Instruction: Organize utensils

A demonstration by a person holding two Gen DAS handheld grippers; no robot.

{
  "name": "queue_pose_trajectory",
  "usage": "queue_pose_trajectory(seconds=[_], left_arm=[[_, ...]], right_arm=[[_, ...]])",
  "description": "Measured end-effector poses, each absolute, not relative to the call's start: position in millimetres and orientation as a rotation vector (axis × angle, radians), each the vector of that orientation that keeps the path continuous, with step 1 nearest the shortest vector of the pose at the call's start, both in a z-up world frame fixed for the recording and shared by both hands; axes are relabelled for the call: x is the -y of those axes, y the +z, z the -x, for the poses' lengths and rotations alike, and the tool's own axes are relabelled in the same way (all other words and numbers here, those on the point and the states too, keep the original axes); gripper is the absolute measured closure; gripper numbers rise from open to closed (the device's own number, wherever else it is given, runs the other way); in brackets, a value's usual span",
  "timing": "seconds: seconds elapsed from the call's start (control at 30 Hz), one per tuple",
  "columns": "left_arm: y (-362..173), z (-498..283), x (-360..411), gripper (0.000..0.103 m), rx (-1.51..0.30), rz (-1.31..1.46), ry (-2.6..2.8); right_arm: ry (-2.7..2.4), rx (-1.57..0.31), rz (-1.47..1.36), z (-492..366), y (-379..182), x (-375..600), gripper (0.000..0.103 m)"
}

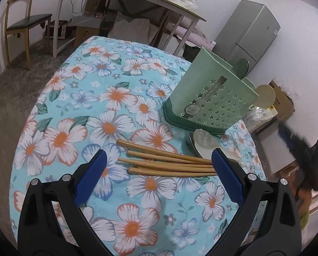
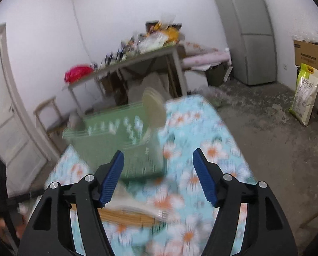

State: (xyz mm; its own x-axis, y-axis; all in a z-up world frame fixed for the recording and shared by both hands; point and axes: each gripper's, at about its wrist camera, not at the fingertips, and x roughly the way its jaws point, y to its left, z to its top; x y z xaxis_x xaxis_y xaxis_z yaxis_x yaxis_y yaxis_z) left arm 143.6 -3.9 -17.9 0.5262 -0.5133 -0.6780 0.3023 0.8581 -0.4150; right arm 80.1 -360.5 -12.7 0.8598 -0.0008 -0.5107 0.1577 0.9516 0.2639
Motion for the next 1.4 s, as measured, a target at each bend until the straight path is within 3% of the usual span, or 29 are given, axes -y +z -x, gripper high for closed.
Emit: queue_pose_trajectory(seconds=[0.27,0.6,0.67,0.83,1.13,1.4], left_arm=[[-16.7,-149.5,38.3,0.008,-0.918,0.191,-0.603],[1.4,-156.4,96.5,0.010,-0.811,0.060,-0.742],[-1.3,-158.6,109.2,0.028,-0.819,0.029,-0.767],[-16.2,-166.4,129.4,0.054,-0.885,-0.042,-0.774],[-47.3,-181.8,131.8,0.074,-1.019,-0.054,-0.683],[-61.2,-198.9,127.1,0.078,-1.113,0.062,-0.658]], right_arm=[[-0.025,-0.766,-0.302,-65.3,-83.7,317.9,0.037],[-0.039,-0.823,-0.208,-66.4,-107.9,292.7,0.037],[-0.042,-0.819,-0.200,-67.1,-109.7,291.1,0.037],[-0.044,-0.813,-0.177,-67.6,-111.2,286.1,0.036],[-0.040,-0.807,-0.175,-69.1,-112.2,282.7,0.035],[-0.040,-0.805,-0.176,-69.5,-112.1,283.0,0.035]])
